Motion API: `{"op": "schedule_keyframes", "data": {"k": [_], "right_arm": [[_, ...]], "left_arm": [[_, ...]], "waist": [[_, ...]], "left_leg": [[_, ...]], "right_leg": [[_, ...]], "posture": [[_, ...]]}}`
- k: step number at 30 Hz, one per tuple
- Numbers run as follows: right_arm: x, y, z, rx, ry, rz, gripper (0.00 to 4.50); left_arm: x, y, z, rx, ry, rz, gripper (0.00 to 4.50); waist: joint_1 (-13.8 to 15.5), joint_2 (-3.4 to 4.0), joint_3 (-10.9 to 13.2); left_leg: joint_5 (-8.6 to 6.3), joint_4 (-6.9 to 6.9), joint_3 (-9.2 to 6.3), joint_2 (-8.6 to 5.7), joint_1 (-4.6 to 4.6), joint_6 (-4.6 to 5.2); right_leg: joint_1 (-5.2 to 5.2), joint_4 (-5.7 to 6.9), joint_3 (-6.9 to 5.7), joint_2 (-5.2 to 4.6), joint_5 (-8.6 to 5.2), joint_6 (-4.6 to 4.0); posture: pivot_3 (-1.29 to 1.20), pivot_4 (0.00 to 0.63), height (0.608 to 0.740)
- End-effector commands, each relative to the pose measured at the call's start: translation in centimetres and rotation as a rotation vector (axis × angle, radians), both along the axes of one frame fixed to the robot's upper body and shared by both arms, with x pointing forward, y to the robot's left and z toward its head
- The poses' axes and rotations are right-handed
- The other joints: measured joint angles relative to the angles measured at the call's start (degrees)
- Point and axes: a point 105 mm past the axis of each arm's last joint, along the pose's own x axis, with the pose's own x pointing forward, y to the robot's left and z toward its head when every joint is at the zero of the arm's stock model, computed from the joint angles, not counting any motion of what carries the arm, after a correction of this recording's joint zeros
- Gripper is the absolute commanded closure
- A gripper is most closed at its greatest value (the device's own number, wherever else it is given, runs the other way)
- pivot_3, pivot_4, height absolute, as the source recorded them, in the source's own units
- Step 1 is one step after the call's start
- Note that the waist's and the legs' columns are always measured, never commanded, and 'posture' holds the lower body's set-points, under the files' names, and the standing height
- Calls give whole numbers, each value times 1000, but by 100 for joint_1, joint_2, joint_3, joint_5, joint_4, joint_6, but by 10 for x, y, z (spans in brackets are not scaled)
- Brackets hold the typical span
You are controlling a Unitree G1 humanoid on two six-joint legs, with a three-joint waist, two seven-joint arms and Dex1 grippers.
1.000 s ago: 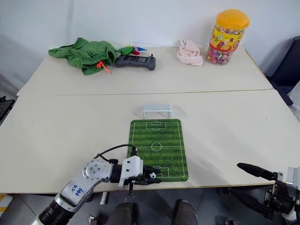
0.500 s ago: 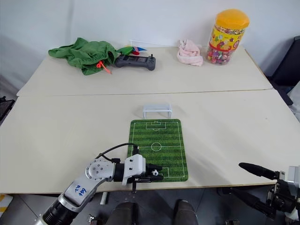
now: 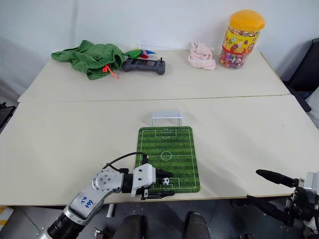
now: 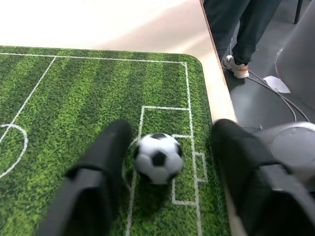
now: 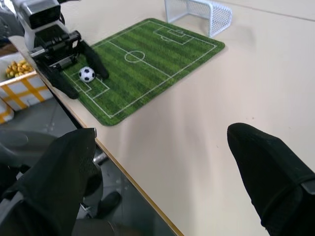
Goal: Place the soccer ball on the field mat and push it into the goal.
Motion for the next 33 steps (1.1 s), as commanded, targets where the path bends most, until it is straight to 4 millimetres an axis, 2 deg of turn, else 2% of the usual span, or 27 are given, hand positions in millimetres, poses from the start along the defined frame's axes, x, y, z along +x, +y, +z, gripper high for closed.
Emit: {"op": "schedule_keyframes", "data": {"k": [1,4,7,13,16,18,29,33], "right_arm": [[2,-5,5,-21,-17,-16,0],[2,-6,5,-23,-15,-15,0],[2,-7,6,-26,-8,-7,0],[4,-10,8,-24,-9,1,0],[4,-10,8,-19,-4,14,0],[4,-10,8,-13,-5,23,0],[1,-12,18,76,-55,51,0],[1,-11,15,63,-54,26,0]], "left_arm": [[3,-3,6,-16,-39,2,126],[2,-4,14,-38,-49,-6,57],[0,-3,31,-98,-56,-15,57],[3,14,64,-203,-88,16,57],[-1,24,68,-214,-113,-22,622],[-8,26,67,-212,-120,-70,1204],[-44,9,49,-153,-86,-295,4496],[-45,6,41,-126,-60,-308,4496]], "waist": [[0,0,0],[-2,0,0],[-1,-1,0],[-4,0,0],[-6,0,0],[-10,1,0],[-4,1,0],[-5,1,0]], "left_leg": [[0,1,0,0,0,0],[0,2,0,0,0,0],[0,2,0,0,0,0],[0,2,0,0,1,0],[0,3,1,0,1,0],[0,2,1,0,1,0],[0,8,1,0,1,0],[0,11,1,0,1,0]], "right_leg": [[0,0,0,0,0,0],[0,1,0,0,0,0],[0,1,0,0,0,0],[0,5,0,0,0,1],[0,6,0,0,0,1],[0,6,1,0,0,1],[3,6,2,0,1,1],[3,6,3,0,1,1]], "posture": [[0,150,740],[0,150,740],[0,150,740],[0,150,740],[0,150,740],[0,150,740],[0,150,740],[0,150,740]]}}
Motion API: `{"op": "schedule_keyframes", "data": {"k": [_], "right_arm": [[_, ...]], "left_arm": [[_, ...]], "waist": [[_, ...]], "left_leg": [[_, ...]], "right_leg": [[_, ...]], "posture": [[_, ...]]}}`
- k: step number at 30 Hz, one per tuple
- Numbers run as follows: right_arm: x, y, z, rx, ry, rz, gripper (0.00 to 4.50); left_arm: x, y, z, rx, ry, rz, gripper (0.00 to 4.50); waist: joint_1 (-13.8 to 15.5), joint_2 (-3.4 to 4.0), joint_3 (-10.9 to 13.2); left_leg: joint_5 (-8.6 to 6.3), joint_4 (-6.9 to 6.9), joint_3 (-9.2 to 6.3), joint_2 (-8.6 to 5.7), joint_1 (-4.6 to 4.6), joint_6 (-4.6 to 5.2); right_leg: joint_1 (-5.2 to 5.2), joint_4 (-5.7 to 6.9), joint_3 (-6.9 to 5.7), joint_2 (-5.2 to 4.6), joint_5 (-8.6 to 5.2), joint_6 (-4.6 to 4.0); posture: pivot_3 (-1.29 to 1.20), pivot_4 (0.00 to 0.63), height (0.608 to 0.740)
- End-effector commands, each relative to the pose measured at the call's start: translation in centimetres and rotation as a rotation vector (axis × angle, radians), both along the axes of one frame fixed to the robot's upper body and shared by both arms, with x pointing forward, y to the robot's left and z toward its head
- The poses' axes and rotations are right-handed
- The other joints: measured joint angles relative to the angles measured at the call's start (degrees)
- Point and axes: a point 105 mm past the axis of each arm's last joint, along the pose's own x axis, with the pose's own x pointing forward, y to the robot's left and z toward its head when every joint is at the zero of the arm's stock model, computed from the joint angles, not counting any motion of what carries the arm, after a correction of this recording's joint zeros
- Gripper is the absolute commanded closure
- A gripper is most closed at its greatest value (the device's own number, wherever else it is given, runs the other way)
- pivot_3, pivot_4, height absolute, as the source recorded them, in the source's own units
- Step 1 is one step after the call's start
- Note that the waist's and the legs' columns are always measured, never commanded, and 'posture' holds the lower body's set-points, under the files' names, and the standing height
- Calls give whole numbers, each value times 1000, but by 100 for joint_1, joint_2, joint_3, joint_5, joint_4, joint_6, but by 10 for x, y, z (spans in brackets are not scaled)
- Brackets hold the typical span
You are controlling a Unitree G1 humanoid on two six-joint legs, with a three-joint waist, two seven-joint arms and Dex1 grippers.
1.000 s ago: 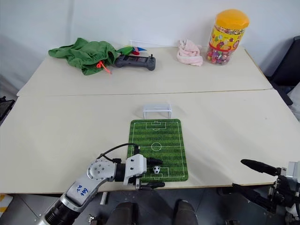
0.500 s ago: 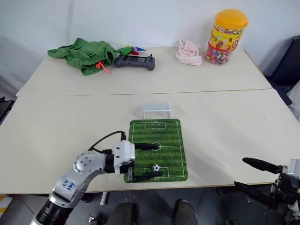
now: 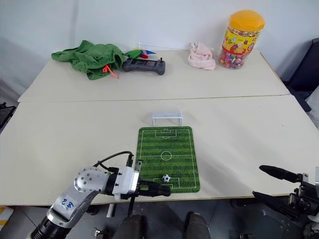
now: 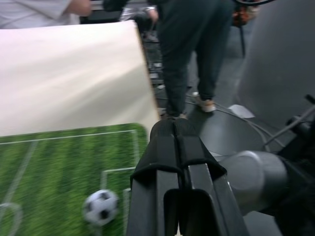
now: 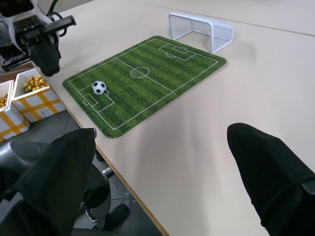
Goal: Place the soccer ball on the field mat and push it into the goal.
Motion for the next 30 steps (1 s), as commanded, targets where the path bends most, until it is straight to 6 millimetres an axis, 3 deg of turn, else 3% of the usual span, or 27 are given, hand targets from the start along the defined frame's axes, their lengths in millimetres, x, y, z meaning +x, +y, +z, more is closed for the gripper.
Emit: {"op": "schedule_keyframes", "data": {"k": [1,8,13,15,21,24,30], "right_arm": [[-4,-2,7,-14,-46,-31,0],[-9,0,4,-25,-42,-68,0],[-8,-1,7,-20,-72,-95,0],[-4,0,11,-9,-97,-105,0],[18,4,32,38,-213,-126,0],[27,7,38,70,-250,-115,0],[45,10,37,73,-271,-99,0]], "left_arm": [[-1,-4,-1,16,-29,-13,4496],[21,-7,-18,73,-29,76,4496],[49,-12,-30,115,-93,196,4496],[63,-13,-27,102,-136,264,4496],[125,0,14,-29,-248,650,4496],[130,4,25,-81,-246,693,4496],[128,15,28,-76,-252,720,4496]], "waist": [[3,0,0],[1,3,-2],[2,8,-5],[1,8,-5],[-1,6,-4],[-17,8,-5],[0,8,-5]], "left_leg": [[0,1,0,0,0,0],[-1,3,-1,0,-1,2],[-1,6,-1,0,-1,2],[-1,10,-1,0,-3,3],[-1,19,-2,0,-5,4],[-1,21,0,0,-4,5],[-1,21,1,-1,-4,4]], "right_leg": [[0,0,0,0,0,0],[0,0,1,0,0,0],[1,0,1,0,1,0],[1,0,1,0,1,1],[1,5,2,0,7,6],[1,7,6,0,12,10],[-2,19,5,0,12,11]], "posture": [[0,150,740],[0,150,740],[0,150,740],[0,150,740],[0,150,740],[0,150,740],[0,150,740]]}}
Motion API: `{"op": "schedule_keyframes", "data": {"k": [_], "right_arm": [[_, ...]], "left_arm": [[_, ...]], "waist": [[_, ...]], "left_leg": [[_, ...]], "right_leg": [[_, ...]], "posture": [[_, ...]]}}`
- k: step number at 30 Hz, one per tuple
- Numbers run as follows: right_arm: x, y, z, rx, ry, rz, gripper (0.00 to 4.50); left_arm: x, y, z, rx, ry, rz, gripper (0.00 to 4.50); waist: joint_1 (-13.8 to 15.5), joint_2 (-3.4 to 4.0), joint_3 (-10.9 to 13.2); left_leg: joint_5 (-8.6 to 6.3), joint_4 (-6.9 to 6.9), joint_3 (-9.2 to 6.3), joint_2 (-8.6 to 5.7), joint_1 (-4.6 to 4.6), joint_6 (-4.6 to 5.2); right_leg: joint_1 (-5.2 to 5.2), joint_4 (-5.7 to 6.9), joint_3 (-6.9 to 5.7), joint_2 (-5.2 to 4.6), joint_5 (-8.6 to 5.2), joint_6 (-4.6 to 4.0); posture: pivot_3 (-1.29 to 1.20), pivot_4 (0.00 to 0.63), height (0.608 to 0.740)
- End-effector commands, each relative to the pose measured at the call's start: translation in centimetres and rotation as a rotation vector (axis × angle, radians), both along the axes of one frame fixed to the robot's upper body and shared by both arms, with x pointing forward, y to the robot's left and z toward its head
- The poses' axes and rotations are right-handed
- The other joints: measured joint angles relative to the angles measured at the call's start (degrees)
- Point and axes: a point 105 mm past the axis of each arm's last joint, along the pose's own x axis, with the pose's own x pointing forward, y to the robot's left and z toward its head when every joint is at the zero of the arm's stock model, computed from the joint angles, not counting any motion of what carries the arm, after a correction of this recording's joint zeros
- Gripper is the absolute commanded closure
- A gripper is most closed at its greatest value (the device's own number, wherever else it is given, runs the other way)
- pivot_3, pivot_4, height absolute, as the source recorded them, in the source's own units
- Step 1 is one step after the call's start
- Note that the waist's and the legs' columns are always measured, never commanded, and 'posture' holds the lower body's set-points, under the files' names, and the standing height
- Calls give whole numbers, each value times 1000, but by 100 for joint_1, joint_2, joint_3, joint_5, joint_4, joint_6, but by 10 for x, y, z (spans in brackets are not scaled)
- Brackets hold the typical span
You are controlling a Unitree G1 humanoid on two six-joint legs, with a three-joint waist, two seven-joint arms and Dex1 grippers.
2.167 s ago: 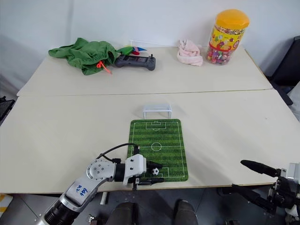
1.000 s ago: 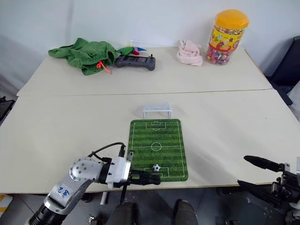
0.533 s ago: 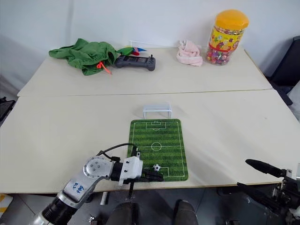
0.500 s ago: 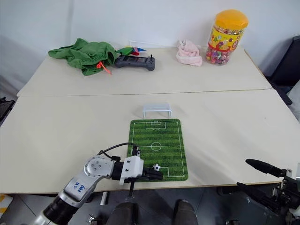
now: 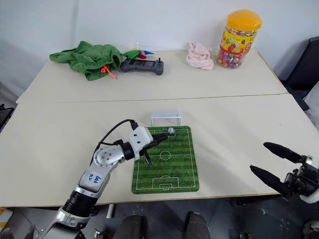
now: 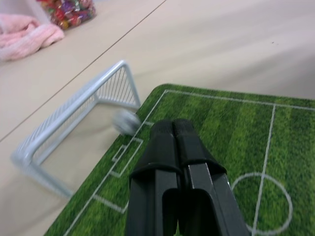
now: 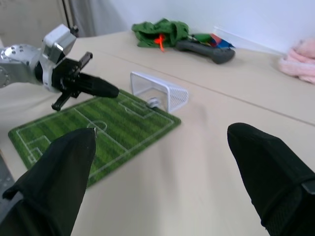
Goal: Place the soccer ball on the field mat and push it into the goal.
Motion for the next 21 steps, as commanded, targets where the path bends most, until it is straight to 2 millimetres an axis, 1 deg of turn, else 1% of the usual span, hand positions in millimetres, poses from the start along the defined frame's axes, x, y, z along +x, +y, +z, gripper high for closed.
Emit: {"op": "schedule_keyframes", "data": {"k": [1,4,7,11,12,14,15,17,19,20,21], "right_arm": [[7,-2,2,-8,-21,-4,0],[14,-1,1,-8,-25,-2,0],[17,1,1,-9,-27,11,0],[24,1,1,-19,-22,32,0],[25,0,1,-27,-19,38,0],[28,-3,2,-34,-18,41,0],[29,-4,2,-39,-17,42,0],[33,-5,3,-51,-17,48,0],[37,-8,4,-56,-19,46,0],[39,-10,5,-57,-18,44,0],[40,-12,5,-57,-18,44,0]], "left_arm": [[-5,8,13,-15,-47,13,4496],[-9,10,12,-12,-37,-19,4496],[-21,9,17,-69,0,-97,4496],[-35,20,24,-208,153,-193,4496],[-31,28,22,-186,138,-144,4496],[-26,42,21,-194,176,-91,4496],[-28,48,22,-224,212,-113,4496],[-32,65,28,-280,219,-148,4496],[-31,75,26,-263,252,-125,4098],[-30,78,25,-250,237,-116,3887],[-29,79,26,-239,219,-110,3581]], "waist": [[12,0,0],[7,0,0],[-1,1,0],[-3,3,-2],[-5,2,-1],[-14,2,-1],[-16,2,-1],[-17,3,-1],[-21,3,-1],[-20,3,-1],[-20,3,-1]], "left_leg": [[0,0,-1,0,0,0],[0,1,0,0,-1,0],[0,2,1,1,-1,0],[0,3,1,1,1,-1],[0,3,1,1,1,-1],[0,6,1,1,1,0],[0,8,1,1,2,0],[0,12,1,1,2,0],[0,13,3,2,1,0],[0,13,3,2,2,0],[0,13,3,1,2,0]], "right_leg": [[1,0,0,0,0,0],[0,-1,0,0,1,1],[0,0,0,0,1,1],[0,6,1,0,1,1],[-1,7,2,0,1,1],[-1,9,1,0,1,1],[-1,13,2,0,1,1],[-2,17,3,0,1,1],[-4,18,4,0,1,1],[-4,18,4,0,1,1],[-3,18,4,0,1,0]], "posture": [[0,150,740],[0,150,740],[0,150,740],[0,150,740],[0,150,740],[0,150,740],[0,150,740],[0,150,740],[0,150,740],[0,150,740],[0,150,740]]}}
